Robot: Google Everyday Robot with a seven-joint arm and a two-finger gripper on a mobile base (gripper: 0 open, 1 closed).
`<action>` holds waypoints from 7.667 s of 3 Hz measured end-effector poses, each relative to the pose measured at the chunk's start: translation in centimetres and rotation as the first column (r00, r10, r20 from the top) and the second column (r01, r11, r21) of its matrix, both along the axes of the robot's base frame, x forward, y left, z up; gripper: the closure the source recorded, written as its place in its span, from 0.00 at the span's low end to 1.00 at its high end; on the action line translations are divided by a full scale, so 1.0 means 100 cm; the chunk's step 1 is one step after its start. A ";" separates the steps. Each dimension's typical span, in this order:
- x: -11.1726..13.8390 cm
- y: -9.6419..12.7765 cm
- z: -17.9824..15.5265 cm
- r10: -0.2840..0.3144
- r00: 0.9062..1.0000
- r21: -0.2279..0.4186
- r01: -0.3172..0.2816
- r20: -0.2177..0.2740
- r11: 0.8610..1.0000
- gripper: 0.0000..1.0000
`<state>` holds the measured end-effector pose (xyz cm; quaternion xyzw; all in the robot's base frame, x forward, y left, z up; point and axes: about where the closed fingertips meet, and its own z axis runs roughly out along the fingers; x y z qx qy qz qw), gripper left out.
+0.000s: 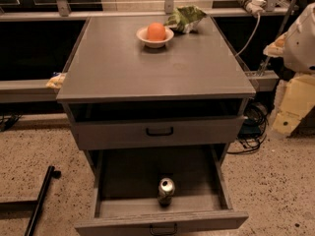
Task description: Pick 7up can from middle drawer and place on counter
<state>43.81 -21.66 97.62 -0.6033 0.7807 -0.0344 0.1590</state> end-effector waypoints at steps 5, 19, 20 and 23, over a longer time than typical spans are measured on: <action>-0.010 0.084 -0.244 0.056 0.994 0.217 -0.034 -0.093 0.975 0.89; 0.091 0.167 -0.550 0.173 0.985 0.619 -0.120 -0.026 0.776 0.19; 0.088 0.168 -0.555 0.181 0.983 0.619 -0.118 -0.039 0.777 0.38; 0.083 0.143 -0.477 0.123 0.992 0.561 -0.095 -0.011 0.822 1.00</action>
Offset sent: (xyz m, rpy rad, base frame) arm 0.0037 0.0134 -0.0643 0.0886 0.0051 -0.0158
